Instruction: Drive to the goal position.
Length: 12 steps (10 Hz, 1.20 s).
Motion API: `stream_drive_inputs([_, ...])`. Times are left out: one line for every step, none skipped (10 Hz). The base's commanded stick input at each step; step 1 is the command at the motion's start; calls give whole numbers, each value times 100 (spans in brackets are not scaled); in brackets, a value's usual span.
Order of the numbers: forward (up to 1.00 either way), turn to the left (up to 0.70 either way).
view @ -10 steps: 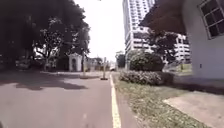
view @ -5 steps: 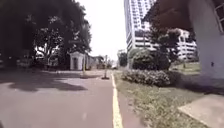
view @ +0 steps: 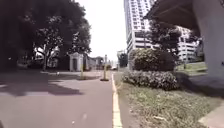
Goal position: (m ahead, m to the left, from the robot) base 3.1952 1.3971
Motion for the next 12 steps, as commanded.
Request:
stream_drive_inputs([70,0])
stream_drive_inputs([70,0])
stream_drive_inputs([70,0])
stream_drive_inputs([70,0])
stream_drive_inputs([70,0])
stream_drive_inputs([70,0])
stream_drive_inputs([70,0])
stream_drive_inputs([70,0])
stream_drive_inputs([70,0])
stream_drive_inputs([70,0])
stream_drive_inputs([70,0])
stream_drive_inputs([70,0])
